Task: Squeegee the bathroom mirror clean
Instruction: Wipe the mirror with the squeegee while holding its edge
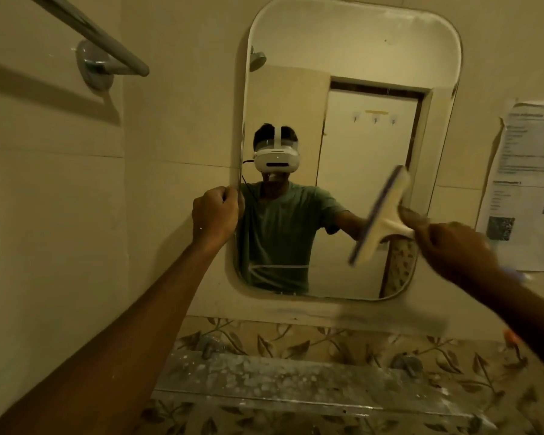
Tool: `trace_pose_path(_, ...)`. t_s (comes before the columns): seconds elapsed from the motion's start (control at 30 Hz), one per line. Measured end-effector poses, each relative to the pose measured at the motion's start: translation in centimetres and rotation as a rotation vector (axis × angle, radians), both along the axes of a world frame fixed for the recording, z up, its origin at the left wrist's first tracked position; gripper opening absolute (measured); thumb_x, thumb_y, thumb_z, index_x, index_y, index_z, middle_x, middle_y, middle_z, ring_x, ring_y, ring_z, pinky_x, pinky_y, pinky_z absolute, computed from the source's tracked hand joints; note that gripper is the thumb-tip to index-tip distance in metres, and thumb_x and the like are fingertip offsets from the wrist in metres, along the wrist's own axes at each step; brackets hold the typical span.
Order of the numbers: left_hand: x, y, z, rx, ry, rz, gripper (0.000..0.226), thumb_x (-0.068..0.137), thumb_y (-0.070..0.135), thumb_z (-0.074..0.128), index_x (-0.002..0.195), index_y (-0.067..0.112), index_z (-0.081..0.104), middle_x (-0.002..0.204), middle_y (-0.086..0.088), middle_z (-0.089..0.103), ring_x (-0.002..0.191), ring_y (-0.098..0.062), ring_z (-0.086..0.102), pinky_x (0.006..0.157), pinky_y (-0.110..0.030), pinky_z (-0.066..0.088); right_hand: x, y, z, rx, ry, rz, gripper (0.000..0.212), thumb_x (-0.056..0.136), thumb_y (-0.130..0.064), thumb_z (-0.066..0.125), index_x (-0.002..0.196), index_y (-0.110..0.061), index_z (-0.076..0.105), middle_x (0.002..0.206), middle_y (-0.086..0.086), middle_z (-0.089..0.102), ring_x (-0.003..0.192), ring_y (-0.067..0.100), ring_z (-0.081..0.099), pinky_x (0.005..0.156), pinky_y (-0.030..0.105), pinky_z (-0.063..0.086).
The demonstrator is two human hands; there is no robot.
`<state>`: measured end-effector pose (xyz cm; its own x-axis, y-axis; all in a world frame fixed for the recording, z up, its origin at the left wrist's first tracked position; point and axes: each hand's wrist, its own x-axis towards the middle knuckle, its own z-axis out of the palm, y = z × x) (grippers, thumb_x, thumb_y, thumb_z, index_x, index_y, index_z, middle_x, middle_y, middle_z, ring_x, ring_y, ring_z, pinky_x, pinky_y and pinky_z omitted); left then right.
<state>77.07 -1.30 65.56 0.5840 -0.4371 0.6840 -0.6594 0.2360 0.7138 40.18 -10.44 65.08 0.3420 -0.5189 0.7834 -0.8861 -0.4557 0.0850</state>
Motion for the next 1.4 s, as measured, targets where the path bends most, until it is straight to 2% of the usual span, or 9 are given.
trace_pose_path(0.07,-0.1,0.1,0.3,0.013,-0.013,0.028,0.043,0.098,0.033,0.042,0.059,0.022,0.054,0.055,0.002,0.054,0.053,-0.010,0.052,0.051,-0.023,0.041,-0.5,0.3,1.0,-0.015,0.007,-0.030,0.061,0.091,-0.058,0.011,0.062,-0.022,0.050,0.044,-0.008,0.046,0.035,0.008,0.045,0.037,0.018,0.031)
trace_pose_path(0.17,0.1,0.2,0.6,0.040,-0.010,-0.001,0.045,0.098,0.032,0.041,0.056,0.021,0.053,0.053,0.000,0.054,0.052,-0.014,0.053,0.050,-0.025,0.040,5.3,2.0,3.8,-0.123,0.117,0.193,0.009,0.095,-0.045,0.042,0.089,-0.039,0.044,0.055,-0.021,0.036,0.038,-0.004,0.036,0.039,0.006,0.023)
trace_pose_path(0.23,0.2,0.5,0.6,0.055,-0.006,-0.027,0.044,0.098,0.033,0.041,0.057,0.020,0.054,0.055,-0.002,0.057,0.054,-0.018,0.056,0.053,-0.027,0.045,11.6,2.2,5.7,-0.109,0.203,0.250,0.018,0.094,-0.045,0.042,0.106,-0.035,0.051,0.065,-0.016,0.048,0.046,0.000,0.045,0.041,0.011,0.028)
trace_pose_path(0.37,0.5,0.9,0.6,0.055,0.032,-0.114,0.039,0.098,0.033,0.045,0.075,0.008,0.065,0.070,-0.015,0.068,0.065,-0.029,0.067,0.065,-0.040,0.058,17.7,2.7,9.2,-0.038,0.103,0.251,0.031,0.095,-0.046,0.038,0.082,-0.023,0.056,0.058,-0.009,0.047,0.044,0.003,0.043,0.043,0.019,0.025)
trace_pose_path(0.67,1.6,1.4,2.6,0.192,-0.080,-0.162,0.041,0.099,0.032,0.045,0.069,0.011,0.063,0.063,-0.009,0.068,0.053,-0.019,0.067,0.059,-0.033,0.060,0.1,-1.2,10.4,0.007,-0.057,0.002,0.050,0.093,-0.046,0.028,0.068,-0.015,0.059,0.053,0.006,0.055,0.046,0.019,0.050,0.046,0.025,0.036)
trace_pose_path(0.93,0.6,1.3,12.4,-0.165,-0.068,-0.052,0.047,0.095,0.039,0.042,0.083,0.002,0.067,0.078,-0.018,0.070,0.074,-0.034,0.068,0.073,-0.051,0.057,2.5,-1.1,13.4,-0.099,-0.084,0.063,0.045,0.095,-0.038,0.040,0.056,-0.019,0.051,0.044,0.000,0.045,0.039,0.014,0.040,0.045,0.024,0.033)
trace_pose_path(1.23,-0.8,0.6,15.9,-0.118,0.160,-0.088,0.054,0.096,0.046,0.034,0.092,0.004,0.068,0.090,-0.015,0.071,0.083,-0.031,0.068,0.082,-0.048,0.056,15.3,3.4,19.3,-0.252,0.134,0.250,0.036,0.096,-0.036,0.042,0.061,-0.026,0.036,0.057,-0.003,0.045,0.049,0.015,0.046,0.048,0.025,0.036)
trace_pose_path(1.33,-0.5,0.7,15.9,-0.104,0.157,-0.120,0.054,0.096,0.046,0.034,0.095,0.003,0.067,0.092,-0.016,0.071,0.083,-0.031,0.069,0.082,-0.047,0.057,11.4,2.0,19.2,-0.241,0.202,0.174,0.038,0.096,-0.032,0.047,0.062,-0.028,0.030,0.056,-0.005,0.040,0.047,0.010,0.040,0.046,0.021,0.030)
trace_pose_path(1.4,-0.3,0.7,15.9,-0.098,0.148,-0.143,0.053,0.096,0.045,0.035,0.093,0.004,0.068,0.089,-0.015,0.072,0.082,-0.031,0.069,0.080,-0.047,0.057,6.1,0.4,18.8,-0.121,0.021,0.123,0.038,0.097,-0.033,0.045,0.061,-0.025,0.037,0.057,0.000,0.045,0.049,0.013,0.042,0.047,0.023,0.031)
